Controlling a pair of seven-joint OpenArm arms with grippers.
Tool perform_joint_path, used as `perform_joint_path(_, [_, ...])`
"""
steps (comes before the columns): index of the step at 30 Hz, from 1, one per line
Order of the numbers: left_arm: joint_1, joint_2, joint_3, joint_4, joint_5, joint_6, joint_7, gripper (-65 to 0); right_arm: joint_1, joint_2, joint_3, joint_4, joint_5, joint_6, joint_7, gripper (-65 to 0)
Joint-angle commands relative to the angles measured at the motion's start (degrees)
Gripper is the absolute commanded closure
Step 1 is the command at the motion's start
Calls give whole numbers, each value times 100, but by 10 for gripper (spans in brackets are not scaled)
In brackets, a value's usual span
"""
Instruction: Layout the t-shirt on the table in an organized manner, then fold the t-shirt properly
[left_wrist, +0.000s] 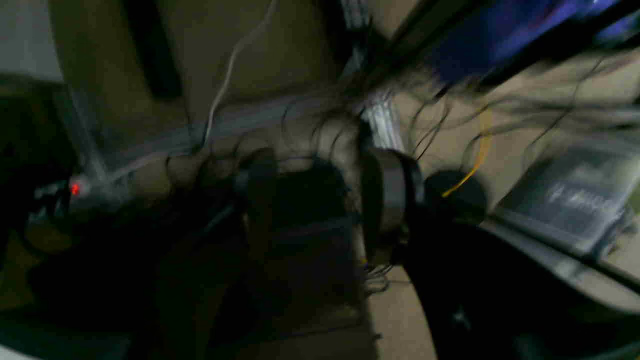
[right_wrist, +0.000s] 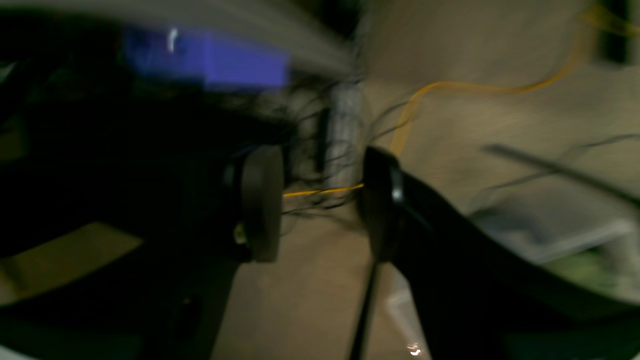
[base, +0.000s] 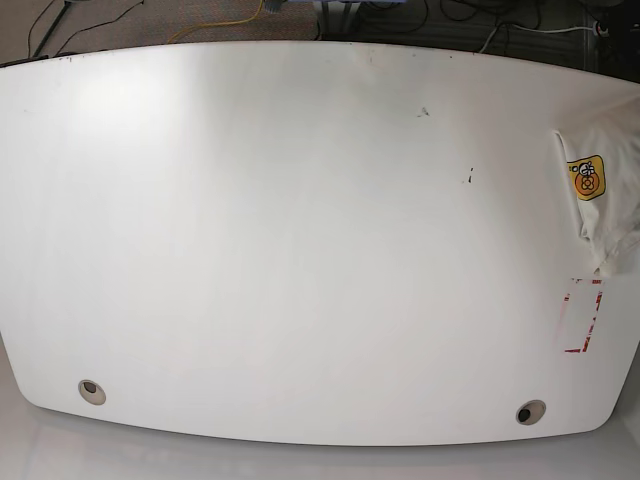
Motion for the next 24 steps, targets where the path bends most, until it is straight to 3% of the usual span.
perform_joint_path(1, [-225,6,-29,-449,-47,7,-104,-257,287,30,47,-503,-74,10,212,-246])
perform_joint_path(7, [-1086,-11,-29,-1732,-47,7,-87,-258,1166,30,47,-2077,-601,10,1047,-246])
perform_joint_path(11, [-1622,-11,-37,-2435,-38,7,-87,-260,1659,126,47,-2991,-856,10,1293,-246])
perform_joint_path(24, [-2923,-3,-29,-4220,-38,7,362,-260,3118,539,-437,-5505,-900,-557,1838,-246])
